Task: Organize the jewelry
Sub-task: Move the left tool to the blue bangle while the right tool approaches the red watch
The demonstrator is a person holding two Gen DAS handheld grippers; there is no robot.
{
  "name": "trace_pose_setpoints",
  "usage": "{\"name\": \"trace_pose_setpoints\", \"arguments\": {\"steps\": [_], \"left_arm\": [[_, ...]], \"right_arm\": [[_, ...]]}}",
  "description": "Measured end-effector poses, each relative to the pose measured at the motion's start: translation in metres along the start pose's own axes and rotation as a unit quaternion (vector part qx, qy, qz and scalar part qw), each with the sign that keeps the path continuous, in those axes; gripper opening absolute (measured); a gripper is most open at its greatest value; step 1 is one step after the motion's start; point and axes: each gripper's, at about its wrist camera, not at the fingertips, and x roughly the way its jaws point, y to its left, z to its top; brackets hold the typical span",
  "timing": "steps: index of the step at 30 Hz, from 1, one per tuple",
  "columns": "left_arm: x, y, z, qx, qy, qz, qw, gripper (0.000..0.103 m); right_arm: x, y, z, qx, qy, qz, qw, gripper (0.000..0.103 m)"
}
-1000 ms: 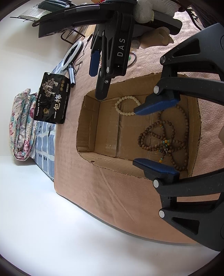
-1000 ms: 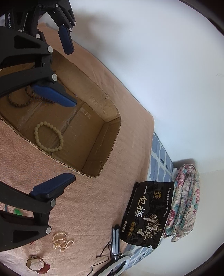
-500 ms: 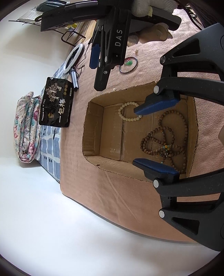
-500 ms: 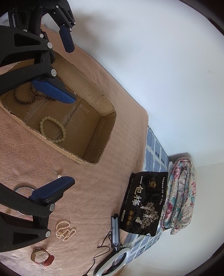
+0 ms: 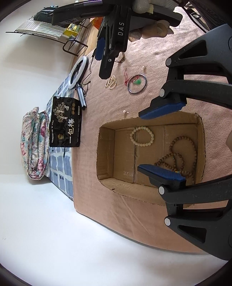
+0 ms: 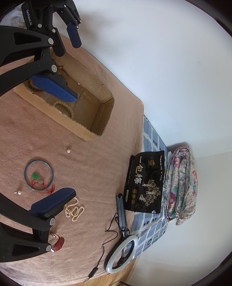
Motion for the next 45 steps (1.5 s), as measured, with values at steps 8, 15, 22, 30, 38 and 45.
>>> {"name": "trace_pose_setpoints", "arguments": {"steps": [8, 15, 22, 30, 38, 45], "left_arm": [[0.008, -0.041, 0.006, 0.009, 0.003, -0.029, 0.9995, 0.054], [0.024, -0.082, 0.006, 0.01, 0.017, -0.063, 0.9978, 0.074], [0.05, -0.127, -0.001, 0.023, 0.023, -0.076, 0.9966, 0.078], [0.096, -0.152, -0.014, 0.014, 0.048, -0.075, 0.9959, 0.078], [0.134, -0.158, -0.021, 0.013, 0.061, -0.065, 0.996, 0.078], [0.158, -0.165, -0.022, 0.021, 0.065, -0.056, 0.9961, 0.078]], "right_arm": [[-0.03, -0.053, -0.011, 0.024, -0.007, -0.038, 0.999, 0.103], [-0.053, -0.102, -0.022, 0.041, -0.01, -0.075, 0.996, 0.103], [-0.062, -0.155, -0.039, 0.071, -0.005, -0.108, 0.992, 0.103], [-0.051, -0.197, -0.061, 0.096, 0.012, -0.126, 0.987, 0.103], [-0.031, -0.215, -0.075, 0.103, 0.026, -0.114, 0.988, 0.103], [-0.013, -0.217, -0.078, 0.099, 0.041, -0.112, 0.988, 0.103]]}}
